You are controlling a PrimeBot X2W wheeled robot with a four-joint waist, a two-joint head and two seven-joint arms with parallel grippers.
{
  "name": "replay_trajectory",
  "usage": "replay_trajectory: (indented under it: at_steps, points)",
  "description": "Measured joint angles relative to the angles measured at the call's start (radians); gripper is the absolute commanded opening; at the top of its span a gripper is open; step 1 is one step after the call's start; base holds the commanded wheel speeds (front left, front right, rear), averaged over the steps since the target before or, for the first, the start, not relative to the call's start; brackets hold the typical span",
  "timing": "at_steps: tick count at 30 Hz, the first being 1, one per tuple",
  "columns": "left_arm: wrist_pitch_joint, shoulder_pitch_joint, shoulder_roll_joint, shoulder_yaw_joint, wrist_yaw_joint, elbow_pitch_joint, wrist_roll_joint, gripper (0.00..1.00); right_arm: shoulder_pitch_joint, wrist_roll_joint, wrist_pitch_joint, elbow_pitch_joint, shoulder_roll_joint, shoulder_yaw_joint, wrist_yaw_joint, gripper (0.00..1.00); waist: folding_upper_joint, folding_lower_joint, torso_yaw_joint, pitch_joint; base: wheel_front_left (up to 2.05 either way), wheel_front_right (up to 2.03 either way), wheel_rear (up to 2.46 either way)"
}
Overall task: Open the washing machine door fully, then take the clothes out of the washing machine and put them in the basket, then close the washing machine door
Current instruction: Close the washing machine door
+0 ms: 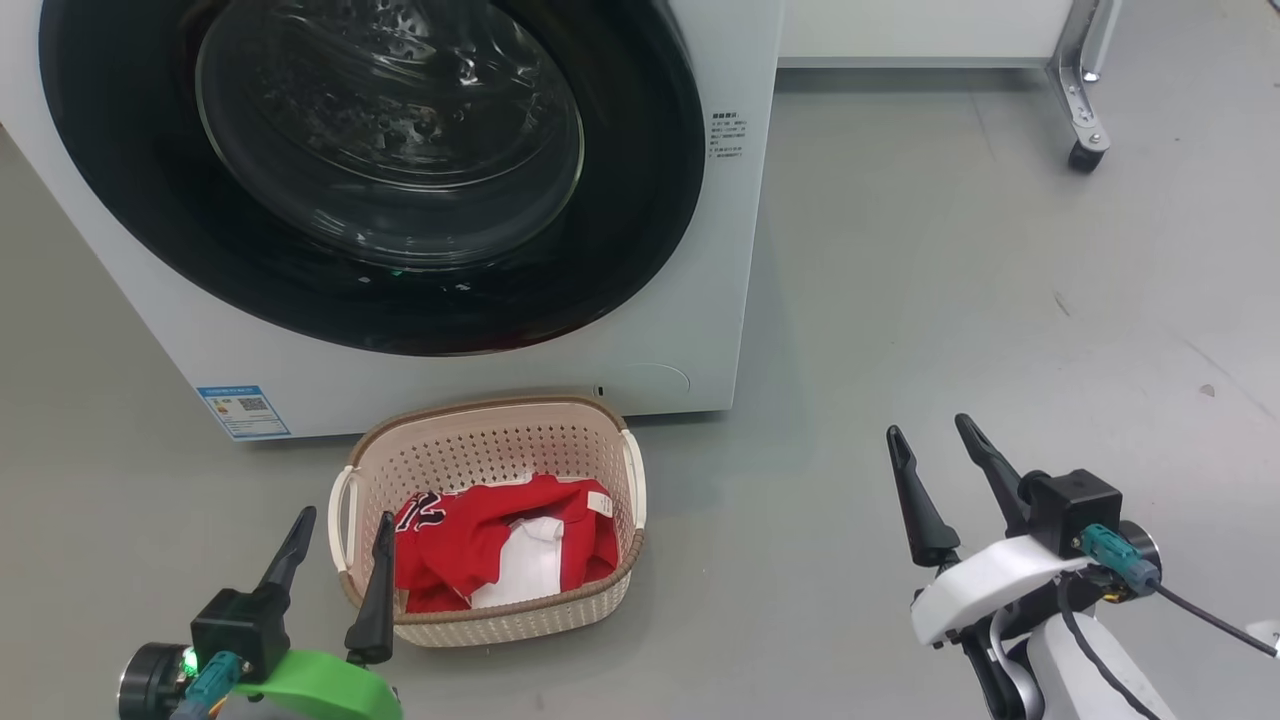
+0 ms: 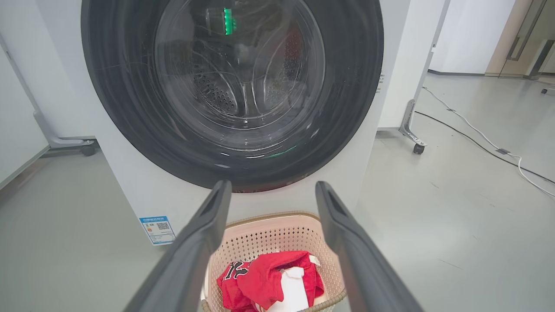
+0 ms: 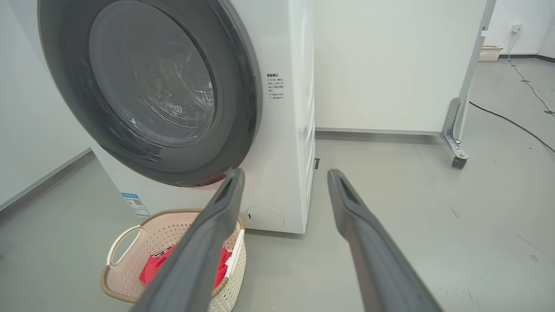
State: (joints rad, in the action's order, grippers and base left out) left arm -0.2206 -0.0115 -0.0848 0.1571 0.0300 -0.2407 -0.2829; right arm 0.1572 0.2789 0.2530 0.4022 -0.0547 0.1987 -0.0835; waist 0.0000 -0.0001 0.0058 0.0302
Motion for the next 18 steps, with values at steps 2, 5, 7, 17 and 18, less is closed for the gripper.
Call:
replay_trajectory:
  at_steps: [2,5,7,17,18]
  points:
    - [0.001,0.001,0.0,0.002,0.0,0.002,0.0,1.0,-0.013,0.004,0.0,-0.008,0.0,0.0,0.004,1.0,0.0,0.0,-0.001,-0.003,0.0,0.0,0.0]
    - [0.001,0.004,0.0,0.002,-0.003,0.008,-0.002,1.0,-0.026,0.004,0.0,-0.02,0.001,0.0,0.007,1.0,0.0,0.0,-0.002,-0.006,0.0,0.0,0.0]
    - [0.004,0.007,0.0,0.002,-0.006,0.012,-0.002,1.0,-0.03,0.004,0.0,-0.028,0.002,0.0,0.009,1.0,0.0,0.0,-0.002,-0.008,0.0,0.0,0.0]
    - [0.013,0.017,0.0,0.002,-0.007,0.024,-0.005,1.0,-0.066,0.022,0.0,-0.063,0.006,-0.002,0.024,1.0,0.0,0.0,-0.001,-0.016,0.0,0.0,0.0]
    - [0.014,0.018,0.0,0.002,-0.007,0.025,-0.005,1.0,-0.067,0.022,0.0,-0.065,0.006,-0.002,0.024,1.0,0.0,0.0,-0.001,-0.016,0.0,0.0,0.0]
